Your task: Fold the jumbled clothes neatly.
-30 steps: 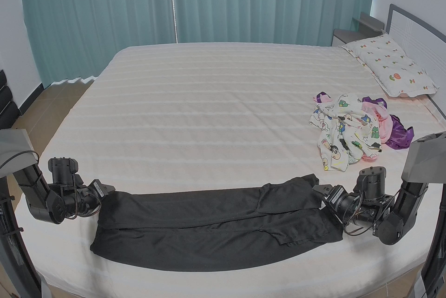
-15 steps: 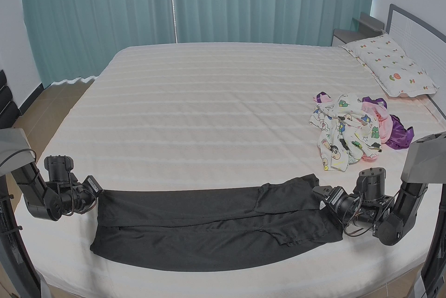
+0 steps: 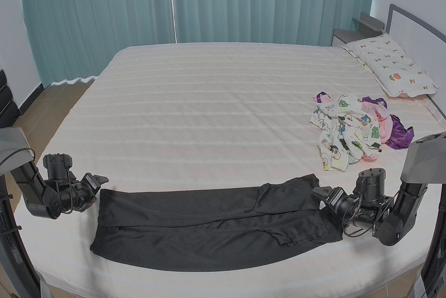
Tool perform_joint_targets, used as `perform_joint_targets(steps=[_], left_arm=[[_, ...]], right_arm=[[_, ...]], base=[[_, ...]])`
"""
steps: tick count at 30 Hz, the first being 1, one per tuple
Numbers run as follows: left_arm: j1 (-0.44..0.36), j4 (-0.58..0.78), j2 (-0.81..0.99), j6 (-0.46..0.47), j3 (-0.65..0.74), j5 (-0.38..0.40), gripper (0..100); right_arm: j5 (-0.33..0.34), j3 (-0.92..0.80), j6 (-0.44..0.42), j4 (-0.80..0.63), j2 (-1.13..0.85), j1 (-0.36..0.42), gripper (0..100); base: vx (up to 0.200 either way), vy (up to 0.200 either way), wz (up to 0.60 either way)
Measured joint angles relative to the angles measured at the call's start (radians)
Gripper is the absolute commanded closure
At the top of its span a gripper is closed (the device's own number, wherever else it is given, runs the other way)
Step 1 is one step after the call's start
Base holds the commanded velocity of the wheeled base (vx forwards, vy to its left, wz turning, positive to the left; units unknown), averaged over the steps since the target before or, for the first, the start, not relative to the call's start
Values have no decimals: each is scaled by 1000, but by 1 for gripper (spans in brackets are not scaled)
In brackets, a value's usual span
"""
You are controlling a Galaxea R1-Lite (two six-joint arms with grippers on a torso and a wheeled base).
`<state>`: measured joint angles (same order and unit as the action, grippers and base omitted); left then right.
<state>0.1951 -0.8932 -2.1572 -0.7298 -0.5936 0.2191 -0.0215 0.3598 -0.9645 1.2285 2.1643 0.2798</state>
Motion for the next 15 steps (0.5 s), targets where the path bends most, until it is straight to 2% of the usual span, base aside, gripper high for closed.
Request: perform_joint_targets(steps=[5,9,15], left_arm=[[19,42,74,-8,37,19,0],[31,96,162,-9,115,37,0],[43,103,220,15,243,48,0]], right_arm=[[0,0,0,0,0,0,0],[0,-1,1,0,0,-1,0],[0,-4,1,0,1,0,0]], base=[[0,0,0],[0,0,0],[0,0,0]])
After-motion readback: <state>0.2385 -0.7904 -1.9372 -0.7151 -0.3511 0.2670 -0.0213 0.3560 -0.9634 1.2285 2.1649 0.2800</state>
